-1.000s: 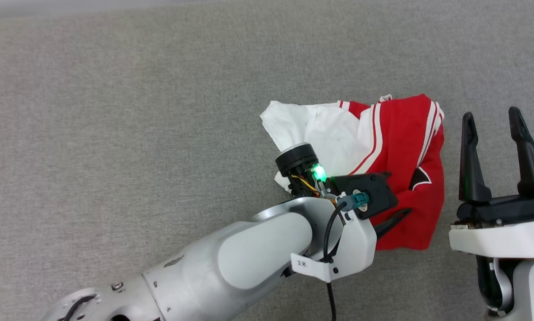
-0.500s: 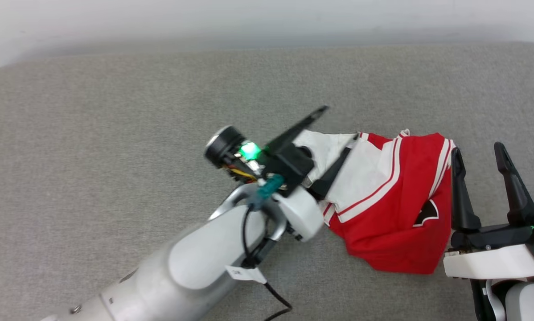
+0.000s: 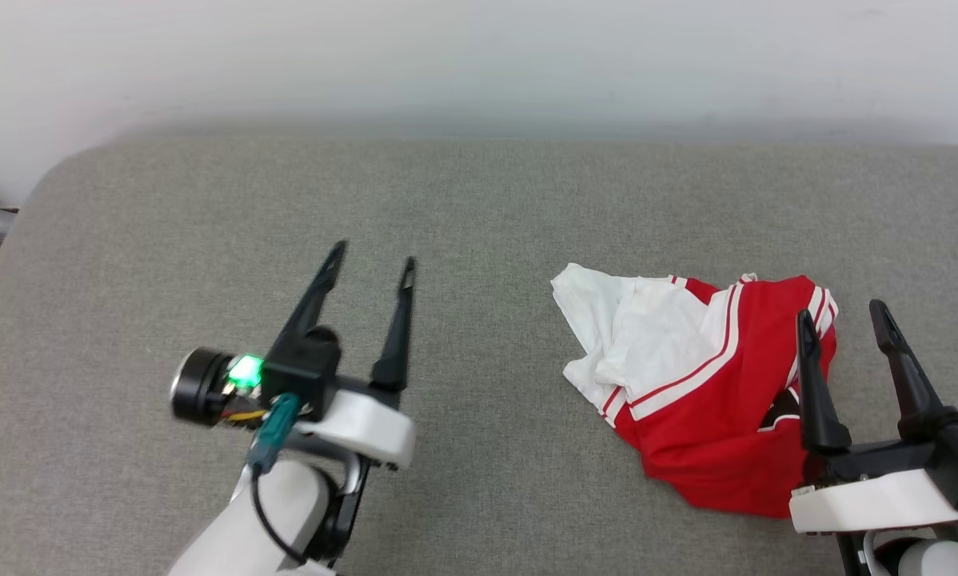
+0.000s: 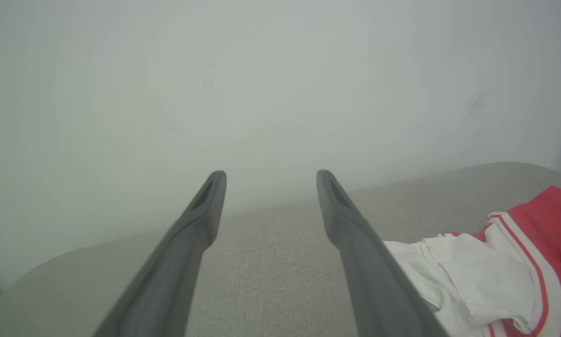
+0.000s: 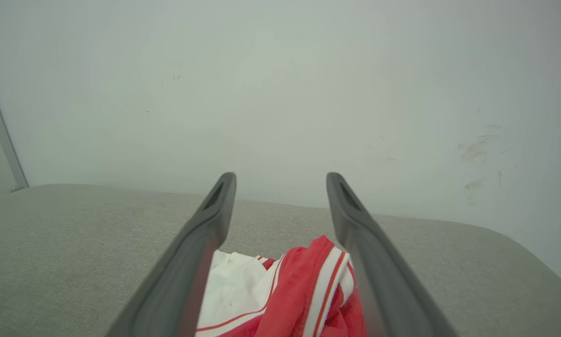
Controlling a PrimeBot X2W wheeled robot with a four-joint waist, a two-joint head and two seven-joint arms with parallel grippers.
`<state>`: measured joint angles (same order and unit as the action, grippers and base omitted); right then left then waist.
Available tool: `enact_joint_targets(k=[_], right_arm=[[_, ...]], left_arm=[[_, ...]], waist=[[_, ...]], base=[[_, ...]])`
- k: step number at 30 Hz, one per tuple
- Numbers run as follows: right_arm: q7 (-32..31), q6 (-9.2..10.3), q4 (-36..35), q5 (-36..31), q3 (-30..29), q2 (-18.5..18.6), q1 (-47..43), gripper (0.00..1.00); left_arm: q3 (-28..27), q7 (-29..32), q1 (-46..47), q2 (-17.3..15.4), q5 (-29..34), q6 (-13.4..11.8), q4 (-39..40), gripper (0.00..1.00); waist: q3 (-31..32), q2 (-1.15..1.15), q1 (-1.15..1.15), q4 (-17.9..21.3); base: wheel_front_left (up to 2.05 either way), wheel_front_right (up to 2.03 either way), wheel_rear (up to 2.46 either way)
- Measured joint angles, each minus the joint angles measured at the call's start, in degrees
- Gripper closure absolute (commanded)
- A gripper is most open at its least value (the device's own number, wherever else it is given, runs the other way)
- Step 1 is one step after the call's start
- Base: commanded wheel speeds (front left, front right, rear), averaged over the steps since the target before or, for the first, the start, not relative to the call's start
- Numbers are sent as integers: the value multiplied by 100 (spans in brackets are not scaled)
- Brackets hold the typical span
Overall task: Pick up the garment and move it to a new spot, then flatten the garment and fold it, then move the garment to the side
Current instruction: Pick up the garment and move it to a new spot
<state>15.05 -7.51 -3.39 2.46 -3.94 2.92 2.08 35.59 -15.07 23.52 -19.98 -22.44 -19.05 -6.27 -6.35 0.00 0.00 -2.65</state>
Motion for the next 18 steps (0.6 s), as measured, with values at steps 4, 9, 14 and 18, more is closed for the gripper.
enact_joint_targets(k=[4, 9, 14, 18], right_arm=[[1, 0, 53, 98, -9, 0, -137, 0], [1, 0, 134, 303, -33, 0, -335, 0], [1, 0, 198, 464, -8, 0, -500, 0], [1, 0, 237, 520, 15, 0, -681, 0]], left_arm=[[-606, 0, -684, 33, 201, 36, 156, 0], [-1166, 0, -1340, 202, 493, 204, 229, 0], [-1602, 0, -1852, 479, 767, 442, 311, 0], [-1913, 0, -2133, 679, 981, 642, 335, 0]], waist=[[155, 0, 0, -53], [346, 0, 0, -96], [472, 0, 0, -85], [557, 0, 0, -77]], base=[[0, 0, 0], [0, 0, 0], [0, 0, 0], [0, 0, 0]])
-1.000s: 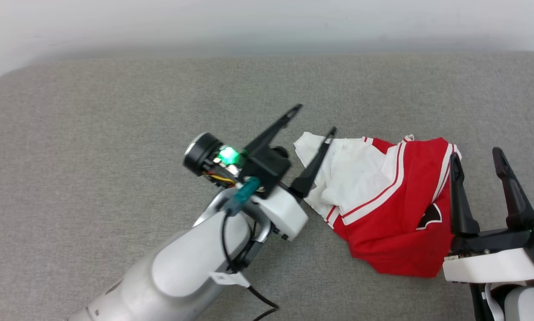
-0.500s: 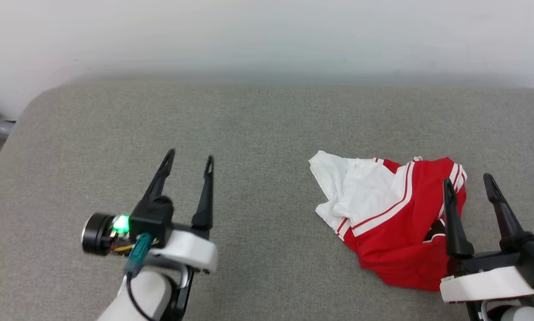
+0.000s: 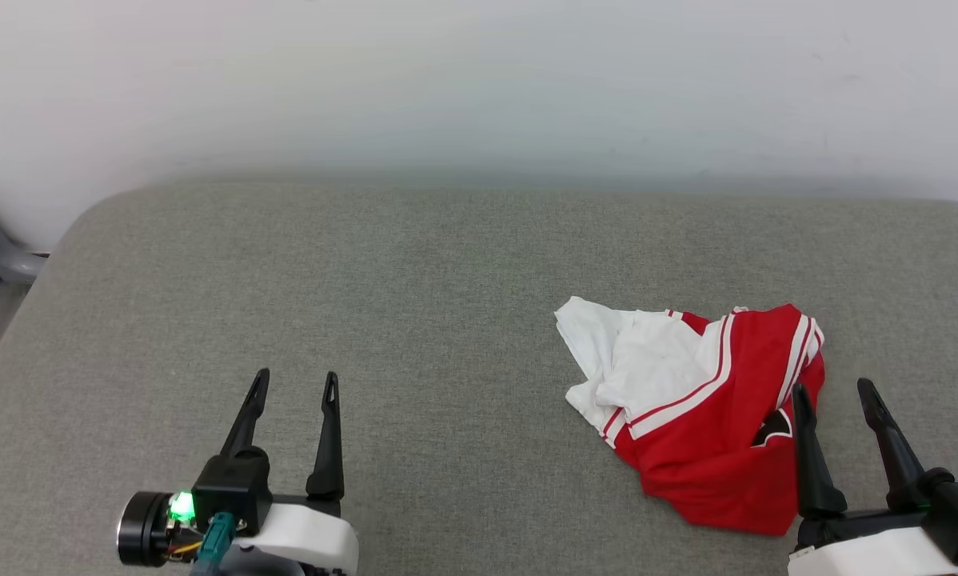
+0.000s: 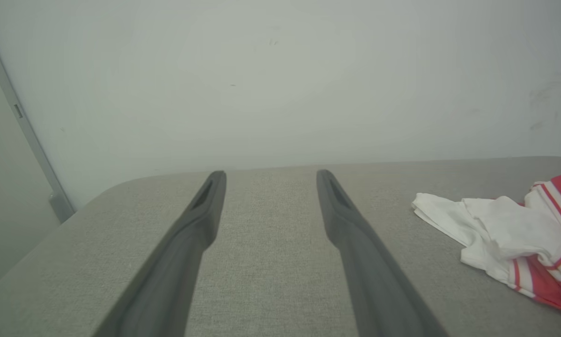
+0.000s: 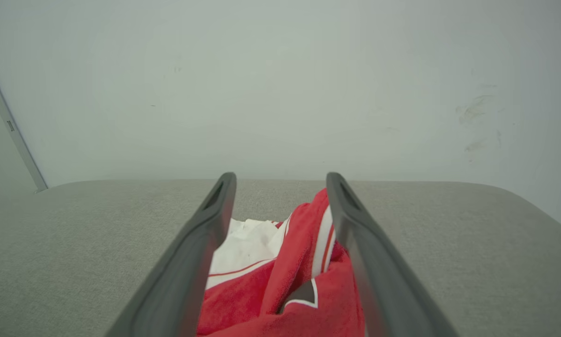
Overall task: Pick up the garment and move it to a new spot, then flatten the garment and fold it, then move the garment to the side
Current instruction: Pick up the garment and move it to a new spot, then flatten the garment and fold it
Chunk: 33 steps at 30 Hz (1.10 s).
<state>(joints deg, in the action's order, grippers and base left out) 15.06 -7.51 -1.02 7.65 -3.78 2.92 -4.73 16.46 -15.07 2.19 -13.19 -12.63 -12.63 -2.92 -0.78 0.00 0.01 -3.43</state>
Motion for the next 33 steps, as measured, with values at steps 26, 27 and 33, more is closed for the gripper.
enact_joint_targets(k=[26, 27, 33], right_arm=[[0, 0, 124, 98, 71, 0, -236, 0], [0, 0, 126, 98, 74, 0, -236, 0], [0, 0, 125, 99, 92, 0, -233, 0]], left_arm=[[-1017, 0, -550, 690, 856, 910, -242, 0], [-1029, 0, -550, 701, 872, 914, -244, 0], [-1112, 0, -549, 744, 942, 1011, -274, 0]], waist=[[171, 0, 0, 39], [170, 0, 0, 40], [160, 0, 0, 56]], base=[[0, 0, 0], [0, 0, 0], [0, 0, 0]])
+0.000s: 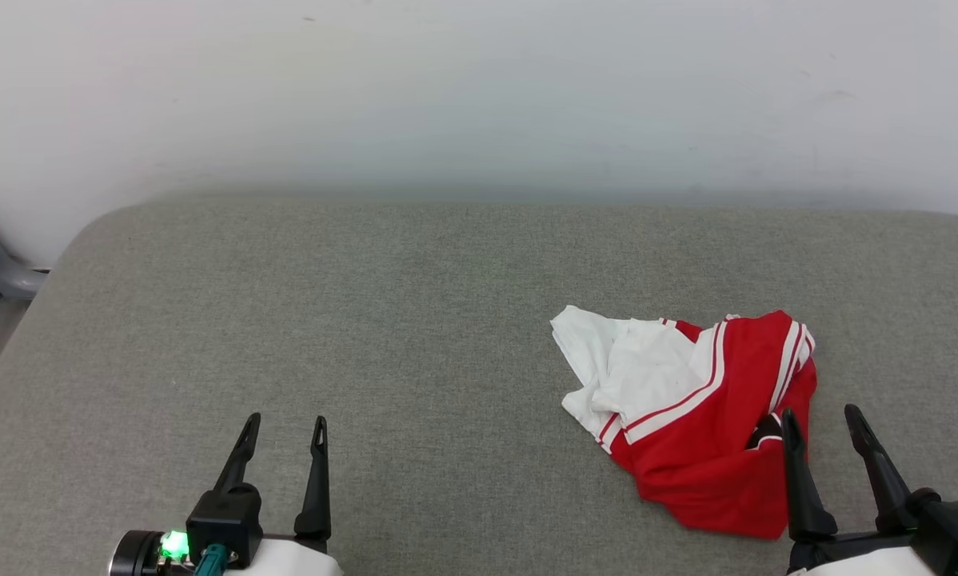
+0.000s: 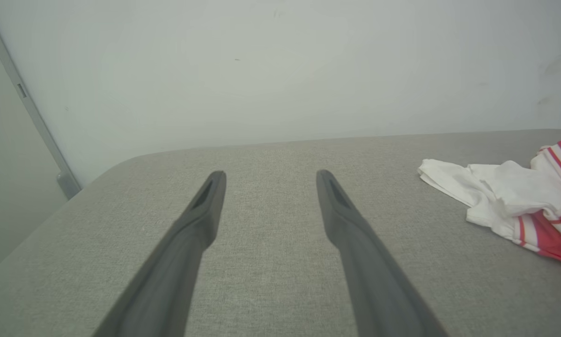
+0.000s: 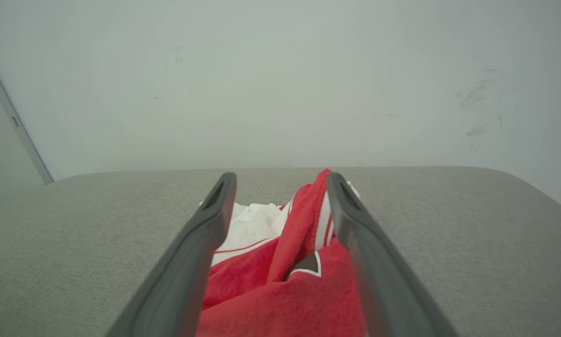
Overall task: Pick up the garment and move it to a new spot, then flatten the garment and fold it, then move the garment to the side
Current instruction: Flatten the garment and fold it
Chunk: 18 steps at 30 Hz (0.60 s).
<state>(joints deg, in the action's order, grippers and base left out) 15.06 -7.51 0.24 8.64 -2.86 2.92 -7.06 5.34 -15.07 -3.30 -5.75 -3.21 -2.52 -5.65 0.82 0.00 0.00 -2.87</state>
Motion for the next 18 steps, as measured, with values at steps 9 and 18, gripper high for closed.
enact_joint_targets(k=[9, 18], right_arm=[[0, 0, -42, -10, 81, 0, 138, 0], [-1, 0, -169, -59, 226, -1, 503, 0]], left_arm=[[109, 0, 950, -135, 144, 459, -22, 0], [550, -1, 2862, -383, 249, 869, -678, 0]], waist=[[-130, 0, 0, 68], [-530, 0, 0, 310]], base=[[0, 0, 0], [0, 0, 0]])
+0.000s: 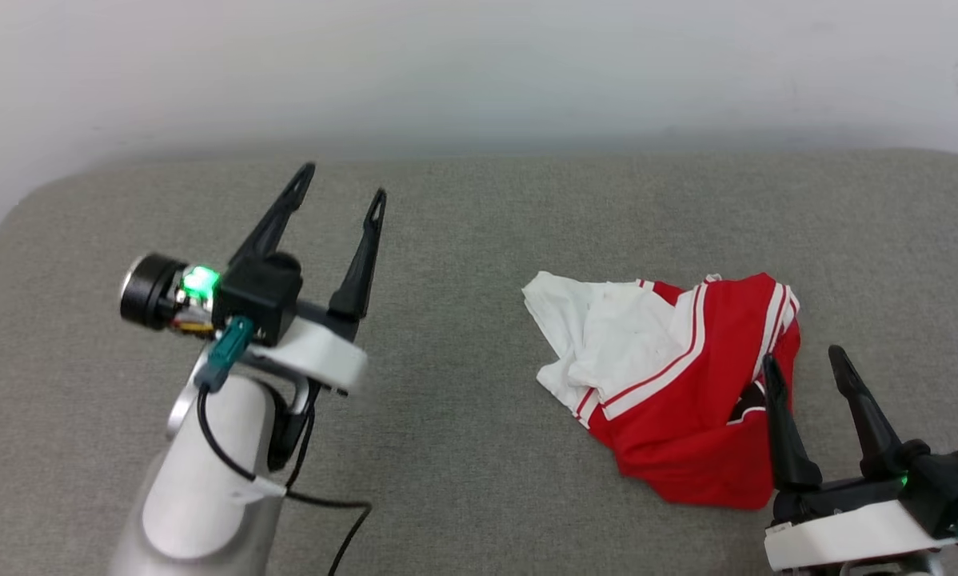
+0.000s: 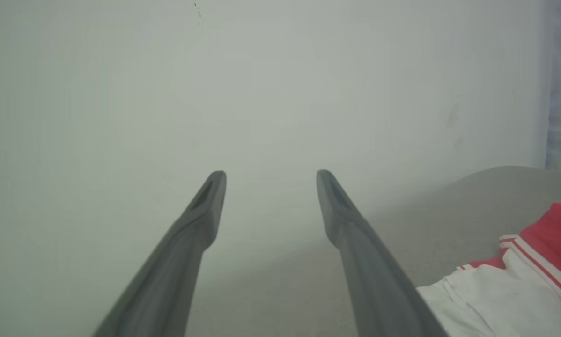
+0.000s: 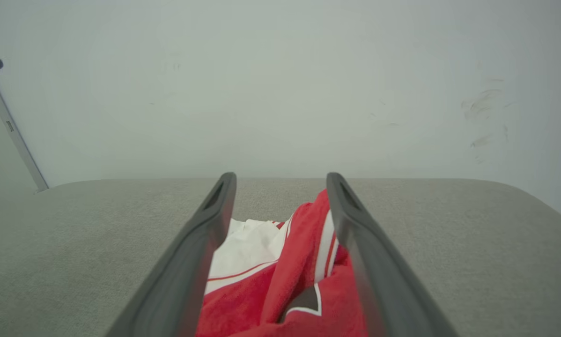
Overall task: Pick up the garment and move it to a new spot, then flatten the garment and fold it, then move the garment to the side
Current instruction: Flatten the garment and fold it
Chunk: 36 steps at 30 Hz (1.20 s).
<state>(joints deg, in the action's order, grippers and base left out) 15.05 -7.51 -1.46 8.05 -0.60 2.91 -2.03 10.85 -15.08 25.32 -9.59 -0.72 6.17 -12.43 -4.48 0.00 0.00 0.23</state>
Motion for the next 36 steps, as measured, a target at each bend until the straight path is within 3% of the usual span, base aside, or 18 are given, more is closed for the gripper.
enact_joint_targets(k=[5, 10, 16, 25, 30, 36], right_arm=[[1, 0, -51, 27, 34, 2, 260, 0], [0, 0, -77, 48, 94, 0, 381, 0], [1, 0, -119, 49, 79, 0, 582, 0], [1, 0, -153, 179, 188, 1, 853, 0], [1, 0, -176, 263, 248, 1, 990, 0], [1, 0, -207, 364, 282, 1, 1182, 0]], left_arm=[[408, 2, 1056, -147, -31, 92, -547, 0], [1169, 433, 1997, -265, -630, 122, -1085, 0], [2558, 1938, 2953, -521, -2076, 123, -1549, 0], [4464, 4529, 3980, -1071, -4221, 123, -1569, 0], [5224, 5132, 4370, -1324, -4730, 123, -1671, 0], [5859, 5280, 4705, -1444, -4952, 123, -2050, 0]], waist=[[-313, 0, 0, 224], [-587, 0, -1, 453], [-867, 0, -1, 660], [-1258, 0, -1, 959], [-1509, 0, -1, 1141], [-1848, 0, -1, 1347]], base=[[0, 0, 0], [0, 0, 0], [0, 0, 0], [0, 0, 0], [0, 0, 0], [0, 0, 0]])
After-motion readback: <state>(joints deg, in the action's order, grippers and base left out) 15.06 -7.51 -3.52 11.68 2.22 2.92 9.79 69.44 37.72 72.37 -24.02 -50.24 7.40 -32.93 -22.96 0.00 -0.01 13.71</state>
